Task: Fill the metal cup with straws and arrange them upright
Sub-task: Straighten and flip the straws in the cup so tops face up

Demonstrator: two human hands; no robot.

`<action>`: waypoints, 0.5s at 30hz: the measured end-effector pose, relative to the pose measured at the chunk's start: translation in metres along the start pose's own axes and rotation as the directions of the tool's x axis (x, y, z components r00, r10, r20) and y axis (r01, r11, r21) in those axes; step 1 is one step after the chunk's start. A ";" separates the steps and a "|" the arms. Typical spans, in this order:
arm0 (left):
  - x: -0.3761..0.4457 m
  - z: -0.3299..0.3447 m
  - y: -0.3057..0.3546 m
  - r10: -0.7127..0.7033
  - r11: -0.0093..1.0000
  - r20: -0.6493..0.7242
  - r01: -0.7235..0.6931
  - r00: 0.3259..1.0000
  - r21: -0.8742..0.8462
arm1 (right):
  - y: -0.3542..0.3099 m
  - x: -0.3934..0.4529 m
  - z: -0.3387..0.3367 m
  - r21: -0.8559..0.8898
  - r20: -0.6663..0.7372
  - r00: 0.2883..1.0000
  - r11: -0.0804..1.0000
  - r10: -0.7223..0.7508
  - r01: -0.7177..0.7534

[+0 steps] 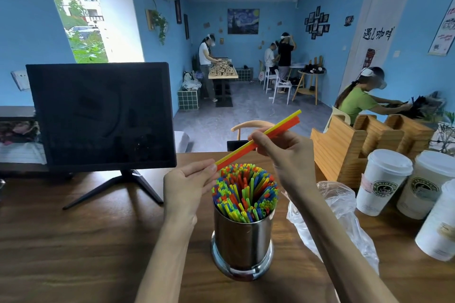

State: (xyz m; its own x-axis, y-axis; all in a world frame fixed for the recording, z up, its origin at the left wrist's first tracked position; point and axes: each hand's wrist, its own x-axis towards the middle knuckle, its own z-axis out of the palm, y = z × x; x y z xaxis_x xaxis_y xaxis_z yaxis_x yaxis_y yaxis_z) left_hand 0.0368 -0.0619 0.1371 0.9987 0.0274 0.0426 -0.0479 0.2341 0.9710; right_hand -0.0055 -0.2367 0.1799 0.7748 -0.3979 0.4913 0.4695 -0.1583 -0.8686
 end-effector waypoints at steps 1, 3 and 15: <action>0.002 -0.001 0.000 -0.016 1.000 0.014 0.016 1.000 0.010 | -0.001 0.000 0.000 0.001 0.011 1.000 1.000 0.007 -0.007; 0.005 -0.002 0.001 -0.027 0.998 0.038 0.024 0.999 0.059 | -0.003 0.001 0.000 0.023 0.040 0.999 1.000 0.011 -0.012; -0.010 0.010 0.026 0.392 0.891 0.154 -0.416 0.907 0.182 | -0.010 0.003 -0.004 -0.496 0.388 0.921 0.837 -0.023 0.230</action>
State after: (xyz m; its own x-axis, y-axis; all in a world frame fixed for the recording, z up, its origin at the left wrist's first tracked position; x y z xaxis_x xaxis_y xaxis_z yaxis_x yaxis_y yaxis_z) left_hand 0.0257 -0.0658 0.1645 0.8894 -0.0333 0.4558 -0.4554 0.0199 0.8901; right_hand -0.0095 -0.2402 0.1900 0.8672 -0.0119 0.4978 0.3615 -0.6723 -0.6460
